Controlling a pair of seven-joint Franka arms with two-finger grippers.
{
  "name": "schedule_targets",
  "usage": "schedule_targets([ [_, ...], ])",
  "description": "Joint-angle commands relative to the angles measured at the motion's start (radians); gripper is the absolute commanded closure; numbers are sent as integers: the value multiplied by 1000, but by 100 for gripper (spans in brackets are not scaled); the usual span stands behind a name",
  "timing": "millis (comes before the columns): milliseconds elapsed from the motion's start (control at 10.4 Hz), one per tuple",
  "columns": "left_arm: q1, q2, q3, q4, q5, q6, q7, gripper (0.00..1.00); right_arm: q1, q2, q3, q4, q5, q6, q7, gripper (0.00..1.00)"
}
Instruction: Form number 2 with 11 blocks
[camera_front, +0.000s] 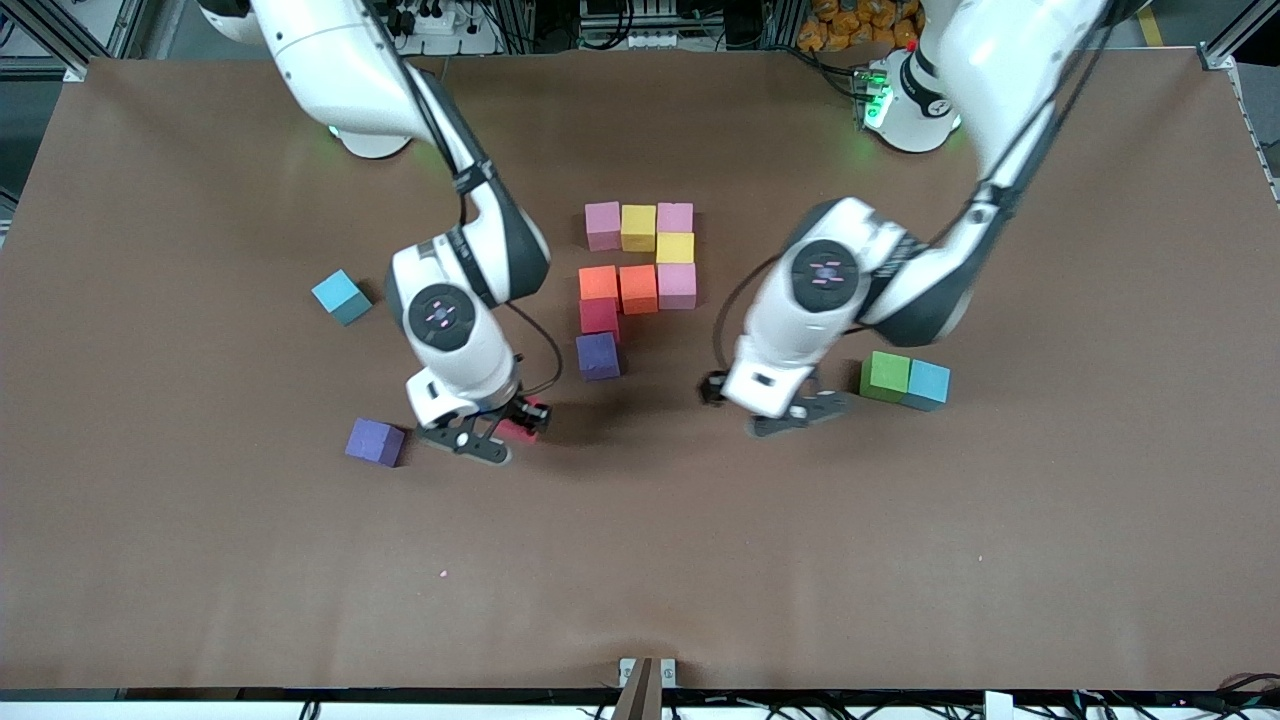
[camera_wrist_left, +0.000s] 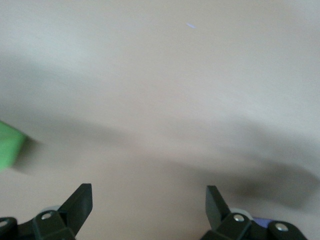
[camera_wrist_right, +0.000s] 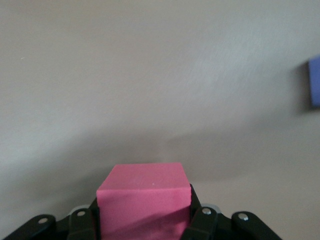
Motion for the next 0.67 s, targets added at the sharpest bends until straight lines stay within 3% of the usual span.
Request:
schedule_targets([
  [0,107,-118,-11,-152,10,10,130,0,83,-19,-3,5,2,-16,253,53],
  [289,234,-171,-11,-238,9,11,288,0,178,-2,-1,33,9,-15,484,56],
  [577,340,-200,-13,-302,-52,13,241,0,217,18,-1,34,115,-15,663,56],
])
